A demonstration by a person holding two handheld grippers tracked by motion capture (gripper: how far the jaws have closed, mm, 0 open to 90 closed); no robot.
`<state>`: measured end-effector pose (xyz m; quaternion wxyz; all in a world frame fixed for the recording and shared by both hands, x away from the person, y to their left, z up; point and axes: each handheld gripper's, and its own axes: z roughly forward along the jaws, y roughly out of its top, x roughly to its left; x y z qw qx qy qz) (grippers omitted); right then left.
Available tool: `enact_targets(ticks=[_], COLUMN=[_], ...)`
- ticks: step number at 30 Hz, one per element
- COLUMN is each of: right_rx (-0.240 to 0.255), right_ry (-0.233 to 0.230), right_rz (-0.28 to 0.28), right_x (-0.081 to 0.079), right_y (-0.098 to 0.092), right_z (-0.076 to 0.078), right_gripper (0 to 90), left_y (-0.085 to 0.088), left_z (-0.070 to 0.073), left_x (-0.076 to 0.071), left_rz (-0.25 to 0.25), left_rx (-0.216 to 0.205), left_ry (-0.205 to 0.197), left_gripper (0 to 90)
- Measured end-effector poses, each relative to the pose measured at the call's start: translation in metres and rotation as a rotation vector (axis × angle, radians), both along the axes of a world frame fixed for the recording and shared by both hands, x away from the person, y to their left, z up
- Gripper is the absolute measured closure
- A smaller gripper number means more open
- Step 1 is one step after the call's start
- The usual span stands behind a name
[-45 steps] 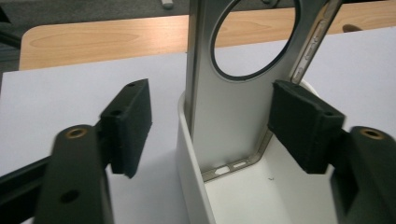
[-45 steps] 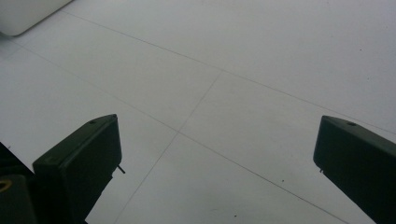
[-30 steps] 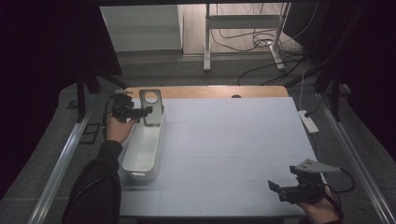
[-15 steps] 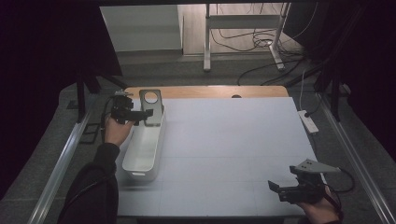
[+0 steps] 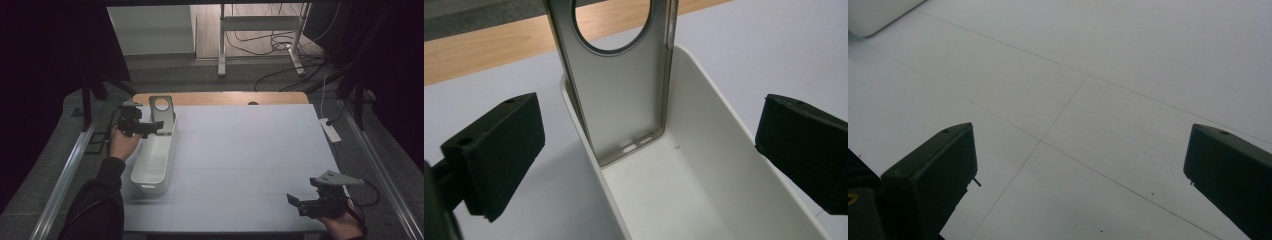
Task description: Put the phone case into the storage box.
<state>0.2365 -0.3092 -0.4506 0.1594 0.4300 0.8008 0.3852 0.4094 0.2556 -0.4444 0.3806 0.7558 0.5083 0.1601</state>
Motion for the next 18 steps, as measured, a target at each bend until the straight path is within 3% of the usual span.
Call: enact_targets(ticks=[18], right_rx=[-0.003], right_ry=[0.004], right_rz=[0.004], right_x=[0.0], right_y=[0.0], right_z=[0.0], right_gripper=[0.8], left_y=[-0.003], left_z=[0.003], left_x=[-0.017], left_rz=[-0.033], left_rx=[-0.013], left_ry=[-0.017], left_gripper=[0.4])
